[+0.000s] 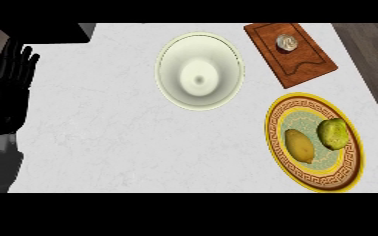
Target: Pick the pear from the plate and place it in the bowl
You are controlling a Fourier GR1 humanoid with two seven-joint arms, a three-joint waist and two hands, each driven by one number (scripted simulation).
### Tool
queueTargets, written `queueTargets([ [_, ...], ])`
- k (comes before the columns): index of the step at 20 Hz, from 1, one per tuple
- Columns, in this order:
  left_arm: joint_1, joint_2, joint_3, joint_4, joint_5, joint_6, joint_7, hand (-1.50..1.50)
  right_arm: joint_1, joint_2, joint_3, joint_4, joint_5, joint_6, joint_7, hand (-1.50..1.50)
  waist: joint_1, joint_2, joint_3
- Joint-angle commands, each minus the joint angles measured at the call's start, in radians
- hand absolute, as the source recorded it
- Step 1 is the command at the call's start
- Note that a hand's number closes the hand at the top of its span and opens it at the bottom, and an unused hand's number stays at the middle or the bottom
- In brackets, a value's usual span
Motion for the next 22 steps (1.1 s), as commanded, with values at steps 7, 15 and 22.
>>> queueTargets([
  [7,-0.012,-0.046,0.022,0.003,-0.04,-0.027,0.003,0.0,-0.061,-0.004,-0.029,0.069,0.099,0.176,0.086,-1.5,0.016,0.001,0.001],
  [15,0.02,-0.063,0.06,-0.023,-0.065,-0.064,0.022,0.0,-0.233,0.088,0.036,0.232,0.254,0.186,0.051,-1.5,0.02,0.001,0.001],
  [22,-0.06,-0.104,0.066,0.06,-0.097,-0.082,-0.008,0.0,-0.407,0.129,0.093,0.407,0.355,0.16,0.075,-1.5,0.02,0.002,0.001],
])
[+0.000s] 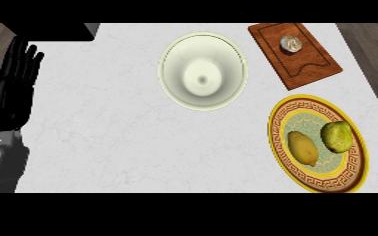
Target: Pick the pear from the plate and place it in the bowl
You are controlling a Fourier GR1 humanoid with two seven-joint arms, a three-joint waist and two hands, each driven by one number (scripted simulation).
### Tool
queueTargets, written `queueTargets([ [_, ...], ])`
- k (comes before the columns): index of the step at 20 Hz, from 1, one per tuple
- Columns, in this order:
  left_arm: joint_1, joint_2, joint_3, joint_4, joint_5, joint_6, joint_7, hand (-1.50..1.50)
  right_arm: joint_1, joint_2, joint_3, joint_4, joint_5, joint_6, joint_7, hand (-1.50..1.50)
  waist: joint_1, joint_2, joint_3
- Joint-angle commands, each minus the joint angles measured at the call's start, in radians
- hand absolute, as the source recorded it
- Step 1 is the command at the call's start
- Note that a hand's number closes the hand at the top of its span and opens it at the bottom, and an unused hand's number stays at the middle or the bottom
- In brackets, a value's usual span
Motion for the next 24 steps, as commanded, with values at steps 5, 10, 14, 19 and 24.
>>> queueTargets([
  [5,0.003,-0.021,0.04,0.002,-0.031,-0.045,0.0,0.0,-0.121,0.086,0.041,0.139,0.126,-0.026,-0.027,-1.5,0.0,0.0,0.0],
  [10,0.022,-0.037,0.036,-0.105,-0.04,-0.023,0.084,0.0,-0.11,0.057,-0.031,0.281,0.125,0.0,-0.224,-1.5,-0.001,-0.001,0.0],
  [14,0.049,-0.054,0.065,-0.091,-0.057,-0.054,0.038,0.0,-0.188,0.076,-0.015,0.299,0.158,-0.019,-0.211,-1.5,0.0,-0.001,0.0],
  [19,-0.024,-0.096,0.055,-0.008,-0.114,-0.016,0.025,0.0,-0.258,0.108,0.033,0.359,0.233,-0.071,-0.197,-1.5,-0.001,0.0,0.0],
  [24,0.008,-0.066,0.099,0.016,-0.085,-0.105,-0.007,0.0,-0.269,0.125,0.053,0.429,0.27,-0.08,-0.23,-1.5,-0.001,0.0,0.0],
])
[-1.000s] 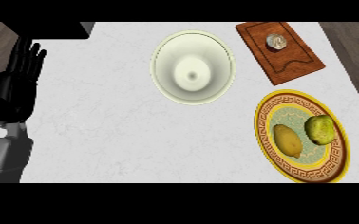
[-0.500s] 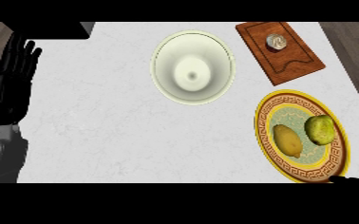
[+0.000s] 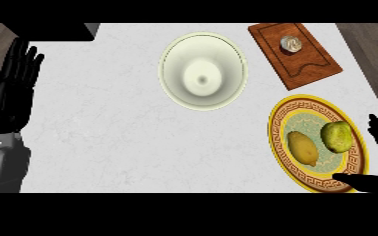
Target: Pick the pear from the plate and place it in the bowl
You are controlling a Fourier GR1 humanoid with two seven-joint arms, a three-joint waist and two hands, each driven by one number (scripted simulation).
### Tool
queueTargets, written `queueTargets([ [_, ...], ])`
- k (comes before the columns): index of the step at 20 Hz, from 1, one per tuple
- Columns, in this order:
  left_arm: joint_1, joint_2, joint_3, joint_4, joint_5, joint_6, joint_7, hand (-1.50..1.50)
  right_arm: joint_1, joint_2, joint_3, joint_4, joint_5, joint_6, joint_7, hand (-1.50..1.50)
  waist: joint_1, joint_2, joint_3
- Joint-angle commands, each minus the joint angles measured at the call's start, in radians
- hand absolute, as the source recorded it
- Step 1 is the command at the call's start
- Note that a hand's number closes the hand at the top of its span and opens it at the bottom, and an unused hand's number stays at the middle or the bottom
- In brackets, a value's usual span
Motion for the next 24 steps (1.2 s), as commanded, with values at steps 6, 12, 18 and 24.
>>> queueTargets([
  [6,-0.051,0.009,0.034,-0.002,-0.009,-0.022,0.076,0.0,-0.021,0.03,0.021,-0.009,0.023,-0.007,0.047,-1.5,-0.002,-0.001,0.0],
  [12,0.006,-0.053,0.007,0.02,-0.044,-0.03,-0.026,0.0,-0.175,0.019,0.028,0.333,0.092,-0.078,-0.059,-1.5,0.004,0.001,0.001],
  [18,-0.036,-0.058,0.015,0.017,-0.08,0.0,0.0,0.0,-0.216,0.013,0.045,0.344,0.098,-0.098,-0.028,-1.5,0.001,0.001,0.0],
  [24,0.051,-0.039,0.063,-0.06,-0.018,-0.056,0.011,0.0,-0.229,0.034,0.009,0.394,0.092,-0.225,-0.168,1.5,0.004,0.0,0.0],
])
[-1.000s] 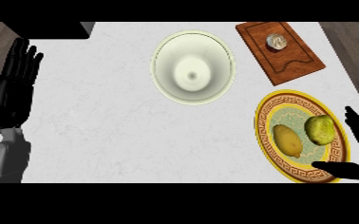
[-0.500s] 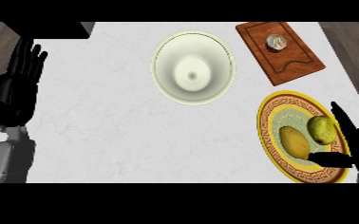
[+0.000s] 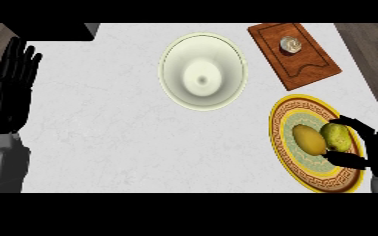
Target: Pick the pear from the plate and place it in the bowl
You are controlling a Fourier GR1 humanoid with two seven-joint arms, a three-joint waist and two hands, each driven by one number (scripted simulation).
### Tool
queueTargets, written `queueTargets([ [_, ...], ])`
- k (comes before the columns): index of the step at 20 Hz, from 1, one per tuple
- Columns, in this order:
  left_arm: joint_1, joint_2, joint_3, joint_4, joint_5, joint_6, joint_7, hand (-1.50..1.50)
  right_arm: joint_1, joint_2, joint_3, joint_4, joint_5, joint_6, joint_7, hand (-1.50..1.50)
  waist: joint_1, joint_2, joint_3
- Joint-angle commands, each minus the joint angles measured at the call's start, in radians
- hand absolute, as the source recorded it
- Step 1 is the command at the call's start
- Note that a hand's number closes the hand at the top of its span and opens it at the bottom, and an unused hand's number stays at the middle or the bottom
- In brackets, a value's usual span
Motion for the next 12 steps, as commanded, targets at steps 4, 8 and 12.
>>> queueTargets([
  [4,-0.022,-0.005,0.002,-0.037,-0.015,0.016,0.049,0.0,-0.035,0.009,0.006,0.086,0.007,-0.092,-0.08,1.5,0.001,0.003,0.007],
  [8,-0.013,-0.036,-0.039,0.0,-0.003,-0.031,-0.013,0.0,-0.163,-0.235,0.154,0.112,0.239,-0.012,-0.009,1.5,0.067,0.025,0.005],
  [12,-0.064,-0.035,-0.06,-0.013,-0.023,-0.018,-0.003,0.0,-0.202,-0.462,0.307,0.121,0.441,0.09,-0.081,1.5,0.119,0.046,0.006],
])
